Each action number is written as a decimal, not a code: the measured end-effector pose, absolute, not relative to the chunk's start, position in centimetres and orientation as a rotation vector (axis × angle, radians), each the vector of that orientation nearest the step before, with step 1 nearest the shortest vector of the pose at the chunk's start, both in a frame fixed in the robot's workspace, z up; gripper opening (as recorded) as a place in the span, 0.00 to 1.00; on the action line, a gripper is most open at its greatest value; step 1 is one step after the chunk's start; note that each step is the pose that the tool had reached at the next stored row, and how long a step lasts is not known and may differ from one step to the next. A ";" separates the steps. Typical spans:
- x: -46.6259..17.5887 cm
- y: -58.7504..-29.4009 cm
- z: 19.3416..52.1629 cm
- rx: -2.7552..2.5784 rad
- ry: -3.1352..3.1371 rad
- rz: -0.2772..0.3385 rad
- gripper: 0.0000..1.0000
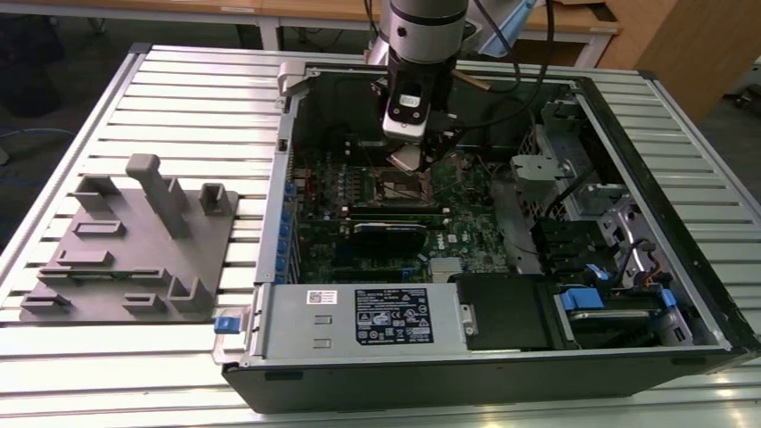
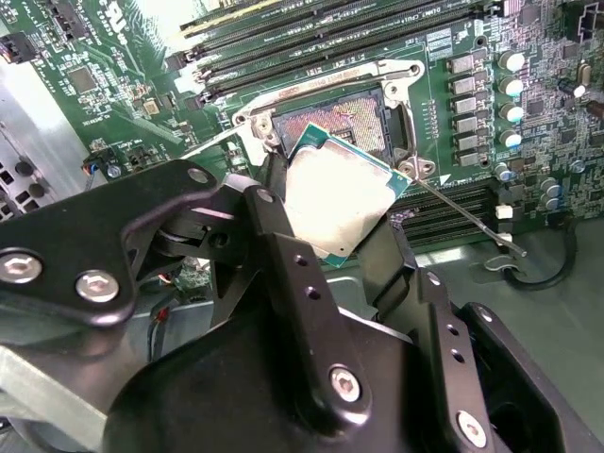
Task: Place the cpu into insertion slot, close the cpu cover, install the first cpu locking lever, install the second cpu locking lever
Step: 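Place the cpu into insertion slot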
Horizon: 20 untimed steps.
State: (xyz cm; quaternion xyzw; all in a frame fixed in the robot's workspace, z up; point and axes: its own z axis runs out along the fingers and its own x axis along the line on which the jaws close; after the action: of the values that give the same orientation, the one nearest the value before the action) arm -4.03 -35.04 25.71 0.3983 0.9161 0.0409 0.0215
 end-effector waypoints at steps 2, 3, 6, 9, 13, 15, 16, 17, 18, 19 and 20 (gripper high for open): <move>-4.0 -35.0 25.7 1.235 2.839 0.127 0.54; -4.0 -35.0 25.7 1.240 2.837 0.127 0.54; -4.0 -35.0 25.7 1.269 2.823 0.126 0.54; -4.0 -35.0 25.7 1.307 2.804 0.125 0.54; -4.0 -35.0 25.7 1.333 2.791 0.124 0.54; -4.0 -35.0 25.7 1.333 2.791 0.124 0.54; -4.0 -35.0 25.7 1.334 2.791 0.124 0.54; -4.0 -35.0 25.7 1.334 2.791 0.124 0.54; -4.0 -35.0 25.7 1.335 2.790 0.124 0.54; -4.0 -35.0 25.7 1.338 2.789 0.124 0.54; -4.0 -35.0 25.7 1.344 2.786 0.124 0.54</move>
State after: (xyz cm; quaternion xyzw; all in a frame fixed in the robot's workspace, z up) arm -4.03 -35.04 25.71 0.4341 0.8997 0.0400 0.0231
